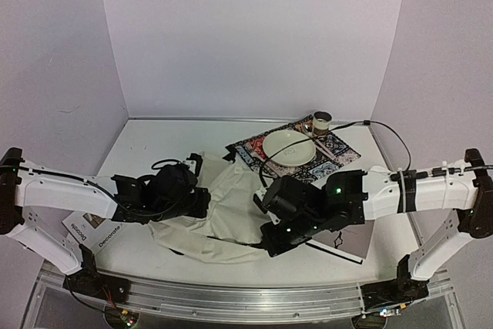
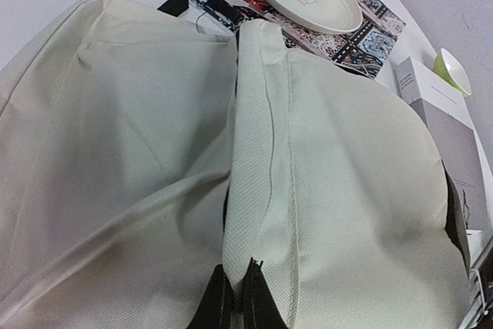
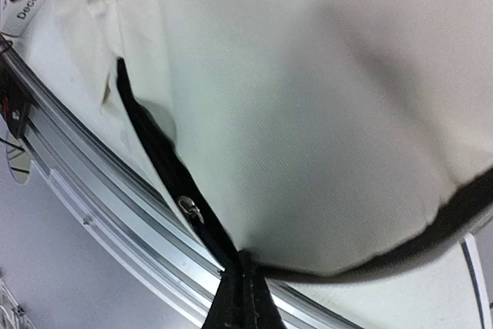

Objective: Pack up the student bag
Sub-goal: Unzip the largest pocket of the student bag.

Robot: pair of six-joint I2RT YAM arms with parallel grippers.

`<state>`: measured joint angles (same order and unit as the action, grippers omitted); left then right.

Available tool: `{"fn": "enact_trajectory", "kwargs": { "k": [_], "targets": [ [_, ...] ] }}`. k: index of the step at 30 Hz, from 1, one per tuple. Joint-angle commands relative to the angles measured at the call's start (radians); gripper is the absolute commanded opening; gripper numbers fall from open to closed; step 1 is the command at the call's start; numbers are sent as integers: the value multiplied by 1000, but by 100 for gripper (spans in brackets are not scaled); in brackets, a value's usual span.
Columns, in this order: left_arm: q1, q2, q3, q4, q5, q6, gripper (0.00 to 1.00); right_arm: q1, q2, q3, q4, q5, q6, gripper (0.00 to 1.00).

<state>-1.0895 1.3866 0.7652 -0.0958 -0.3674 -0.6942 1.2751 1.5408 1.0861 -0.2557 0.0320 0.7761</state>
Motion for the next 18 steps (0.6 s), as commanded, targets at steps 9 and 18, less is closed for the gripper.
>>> {"fn": "enact_trajectory", "kwargs": {
  "k": [9, 18],
  "targets": [
    [62, -186, -61, -1, -29, 278, 10, 1, 17, 150, -226, 53, -166, 0],
    [8, -335, -134, 116, 196, 455, 51, 3, 93, 249, -211, 107, -207, 0]
  ]
}}
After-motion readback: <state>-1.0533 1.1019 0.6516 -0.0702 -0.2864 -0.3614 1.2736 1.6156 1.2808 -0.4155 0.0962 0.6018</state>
